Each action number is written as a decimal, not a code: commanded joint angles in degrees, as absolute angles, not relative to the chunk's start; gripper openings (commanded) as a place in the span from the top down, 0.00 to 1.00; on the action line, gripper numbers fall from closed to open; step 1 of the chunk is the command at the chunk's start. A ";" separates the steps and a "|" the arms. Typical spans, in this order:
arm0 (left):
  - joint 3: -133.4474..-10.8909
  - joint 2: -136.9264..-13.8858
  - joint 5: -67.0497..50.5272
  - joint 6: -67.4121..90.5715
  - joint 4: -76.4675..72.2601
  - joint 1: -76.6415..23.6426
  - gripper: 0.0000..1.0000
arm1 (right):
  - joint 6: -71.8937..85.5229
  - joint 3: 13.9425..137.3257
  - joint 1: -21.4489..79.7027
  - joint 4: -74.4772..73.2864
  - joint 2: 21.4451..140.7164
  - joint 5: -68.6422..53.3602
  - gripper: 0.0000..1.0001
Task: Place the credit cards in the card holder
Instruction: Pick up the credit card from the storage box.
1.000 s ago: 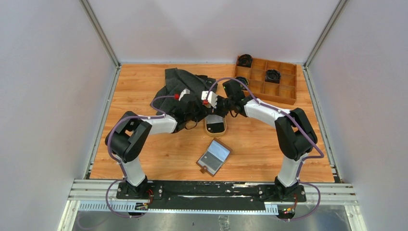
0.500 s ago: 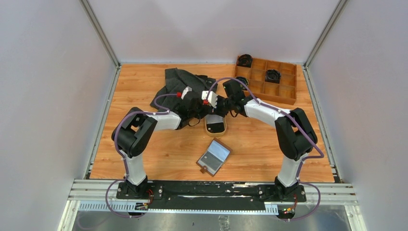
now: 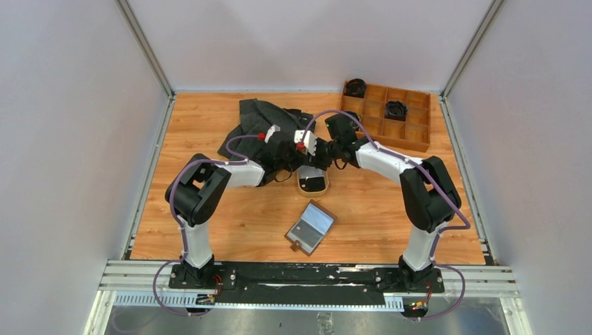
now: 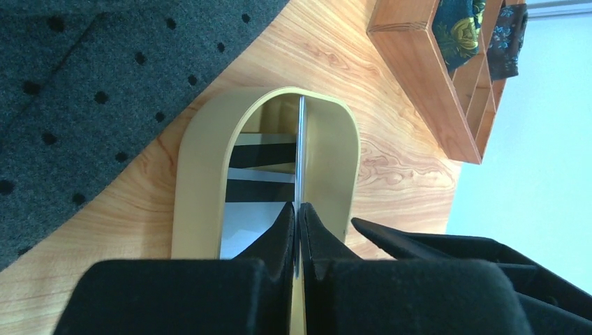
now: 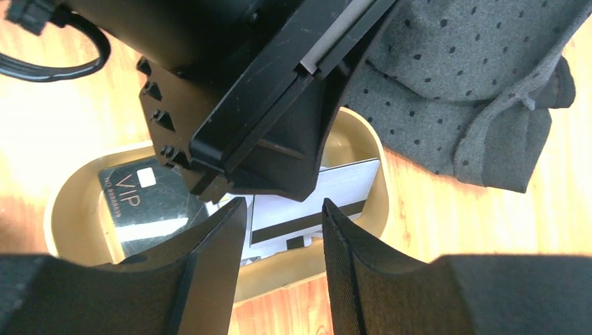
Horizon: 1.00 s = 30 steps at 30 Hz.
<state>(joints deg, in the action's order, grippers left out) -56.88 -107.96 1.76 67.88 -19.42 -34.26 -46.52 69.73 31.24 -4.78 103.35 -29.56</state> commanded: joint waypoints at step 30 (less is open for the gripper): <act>-51.89 -96.53 -9.45 12.61 -18.90 -34.01 1.00 | -56.24 72.76 16.60 -20.71 100.28 -73.14 0.34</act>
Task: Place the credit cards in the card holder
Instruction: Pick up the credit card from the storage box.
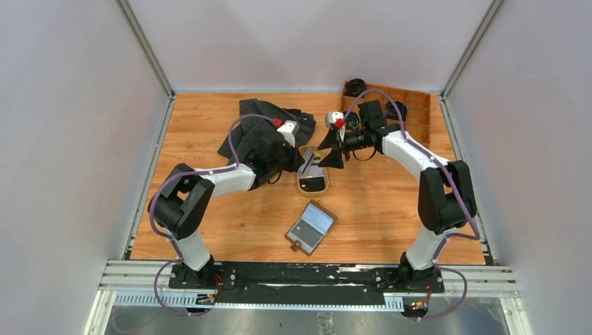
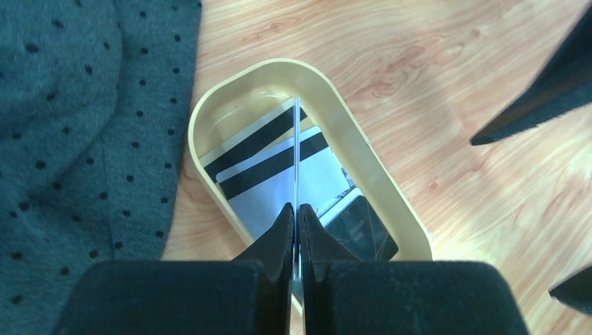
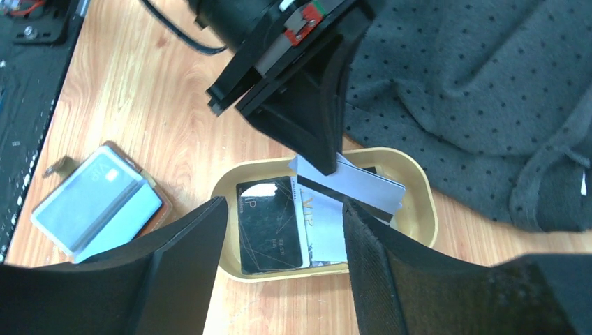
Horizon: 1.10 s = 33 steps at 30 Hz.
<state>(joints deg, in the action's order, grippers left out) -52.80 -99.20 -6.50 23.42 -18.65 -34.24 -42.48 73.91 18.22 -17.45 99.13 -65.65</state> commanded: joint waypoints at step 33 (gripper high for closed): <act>-47.71 -96.28 -17.31 -3.26 -26.10 -35.44 1.00 | -80.36 91.84 17.78 -42.61 118.65 -72.08 0.60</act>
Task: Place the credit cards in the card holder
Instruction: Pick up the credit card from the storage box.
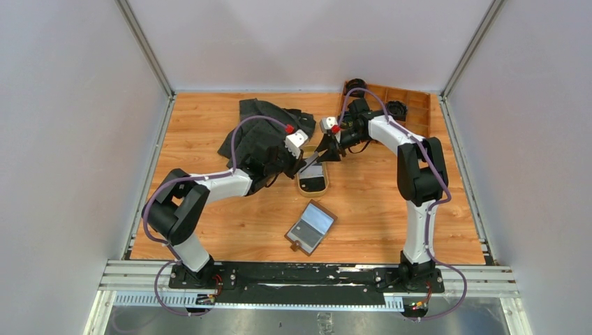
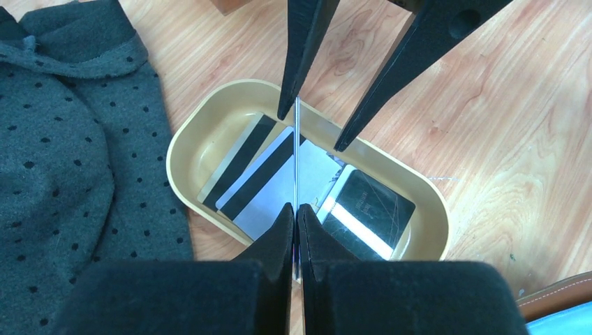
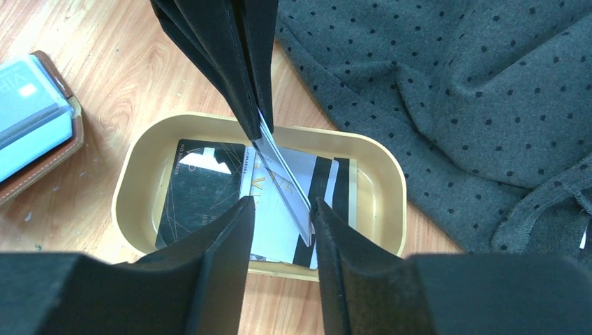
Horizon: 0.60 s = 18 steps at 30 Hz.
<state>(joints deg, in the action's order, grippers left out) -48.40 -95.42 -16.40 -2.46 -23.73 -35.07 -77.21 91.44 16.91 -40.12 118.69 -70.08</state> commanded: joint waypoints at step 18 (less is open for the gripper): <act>-47.90 -97.91 -16.58 -1.77 -26.10 -35.50 1.00 | -88.40 89.10 17.93 -46.59 116.27 -73.39 0.69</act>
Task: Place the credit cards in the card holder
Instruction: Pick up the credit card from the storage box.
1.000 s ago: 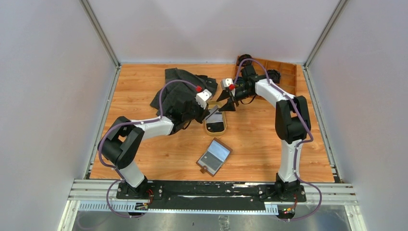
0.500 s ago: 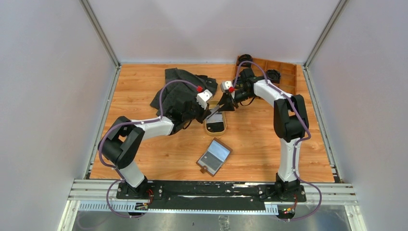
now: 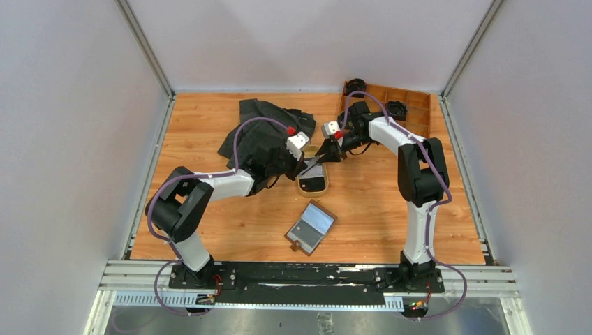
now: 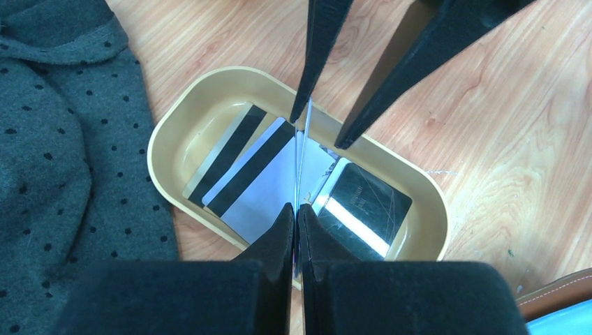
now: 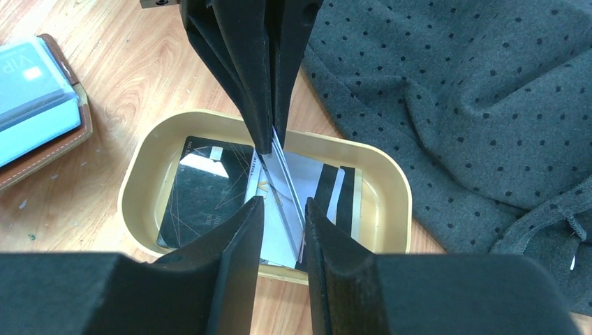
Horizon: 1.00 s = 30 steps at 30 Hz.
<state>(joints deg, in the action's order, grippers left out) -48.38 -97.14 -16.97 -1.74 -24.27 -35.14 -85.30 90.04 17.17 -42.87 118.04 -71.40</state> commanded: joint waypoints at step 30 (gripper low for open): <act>-47.35 -97.23 -21.18 -0.61 -26.10 -35.15 0.69 | -97.89 90.59 18.50 -53.69 118.10 -68.79 1.00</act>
